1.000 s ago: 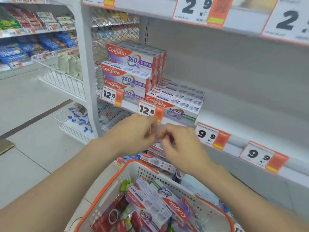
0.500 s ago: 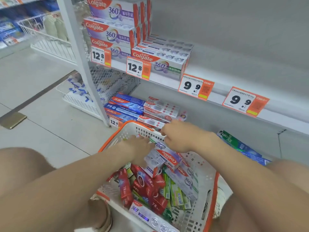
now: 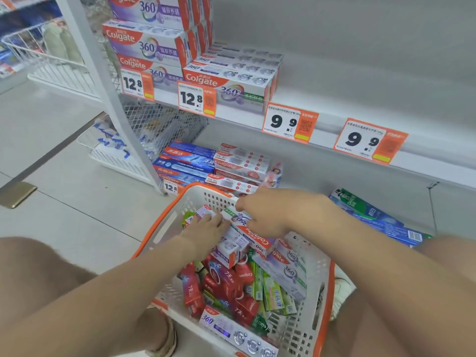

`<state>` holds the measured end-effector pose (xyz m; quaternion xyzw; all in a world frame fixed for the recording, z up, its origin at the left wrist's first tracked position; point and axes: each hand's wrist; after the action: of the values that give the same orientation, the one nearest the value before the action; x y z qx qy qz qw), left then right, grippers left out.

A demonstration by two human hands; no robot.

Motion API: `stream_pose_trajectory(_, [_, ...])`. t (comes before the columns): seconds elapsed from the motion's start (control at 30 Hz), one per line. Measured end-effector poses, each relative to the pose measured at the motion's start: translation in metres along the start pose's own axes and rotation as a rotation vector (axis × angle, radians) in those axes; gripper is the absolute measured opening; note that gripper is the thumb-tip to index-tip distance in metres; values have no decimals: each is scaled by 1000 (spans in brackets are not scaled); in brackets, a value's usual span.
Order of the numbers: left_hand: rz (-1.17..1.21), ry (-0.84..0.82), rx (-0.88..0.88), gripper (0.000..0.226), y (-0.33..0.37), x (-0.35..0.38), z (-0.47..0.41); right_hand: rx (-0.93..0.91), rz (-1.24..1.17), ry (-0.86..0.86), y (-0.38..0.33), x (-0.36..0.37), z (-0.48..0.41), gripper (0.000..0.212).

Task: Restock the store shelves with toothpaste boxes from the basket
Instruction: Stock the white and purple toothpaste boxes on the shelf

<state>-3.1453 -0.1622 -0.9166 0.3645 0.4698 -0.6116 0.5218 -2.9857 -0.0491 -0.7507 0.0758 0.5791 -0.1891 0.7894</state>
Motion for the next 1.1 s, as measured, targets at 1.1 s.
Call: stream_pose_trajectory(1.1, [1713, 740, -635, 19, -75, -171, 70, 390, -1086, 782, 44, -56, 6, 44])
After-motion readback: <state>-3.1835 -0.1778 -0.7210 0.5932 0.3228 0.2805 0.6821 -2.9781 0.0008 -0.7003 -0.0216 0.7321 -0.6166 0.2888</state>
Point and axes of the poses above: each hand's wrist, its own z-axis away from the middle knuckle, its own x-axis out of the palm, y = z × x, and after that the axes turned 14 degrees about y, right-handed
